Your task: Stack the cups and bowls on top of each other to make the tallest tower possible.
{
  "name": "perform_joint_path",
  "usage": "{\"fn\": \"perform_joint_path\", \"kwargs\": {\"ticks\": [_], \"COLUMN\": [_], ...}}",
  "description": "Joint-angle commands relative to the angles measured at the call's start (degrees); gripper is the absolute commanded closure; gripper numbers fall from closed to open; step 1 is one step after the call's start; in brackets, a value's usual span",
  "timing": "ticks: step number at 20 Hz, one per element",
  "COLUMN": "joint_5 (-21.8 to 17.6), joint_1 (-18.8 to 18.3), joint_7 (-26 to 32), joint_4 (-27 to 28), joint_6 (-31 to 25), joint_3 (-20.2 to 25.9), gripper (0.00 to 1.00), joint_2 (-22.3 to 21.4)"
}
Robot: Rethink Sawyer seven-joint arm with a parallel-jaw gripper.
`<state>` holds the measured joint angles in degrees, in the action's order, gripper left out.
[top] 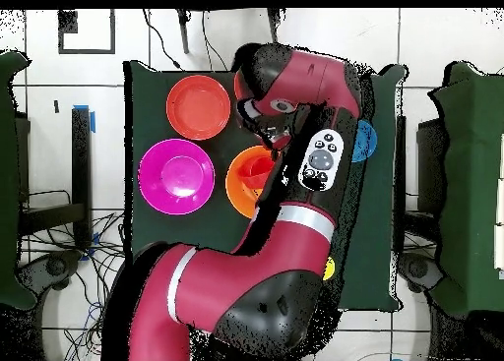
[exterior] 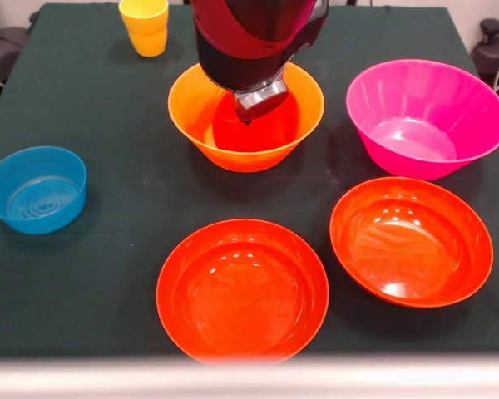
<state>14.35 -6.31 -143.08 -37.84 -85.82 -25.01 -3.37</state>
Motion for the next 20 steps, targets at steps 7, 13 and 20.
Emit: {"fn": "perform_joint_path", "kwargs": {"ticks": [7, 13, 20], "joint_5": [-1.0, -1.7, -1.8], "joint_1": [-0.6, -0.6, -0.2], "joint_7": [-1.8, -1.2, -0.4], "joint_4": [-5.9, -6.2, -9.1], "joint_6": [0.2, -0.2, -0.7], "joint_3": [5.6, 5.2, 5.2], "gripper": [0.00, 0.00, 0.00], "joint_2": [2.5, 3.6, 2.4]}}
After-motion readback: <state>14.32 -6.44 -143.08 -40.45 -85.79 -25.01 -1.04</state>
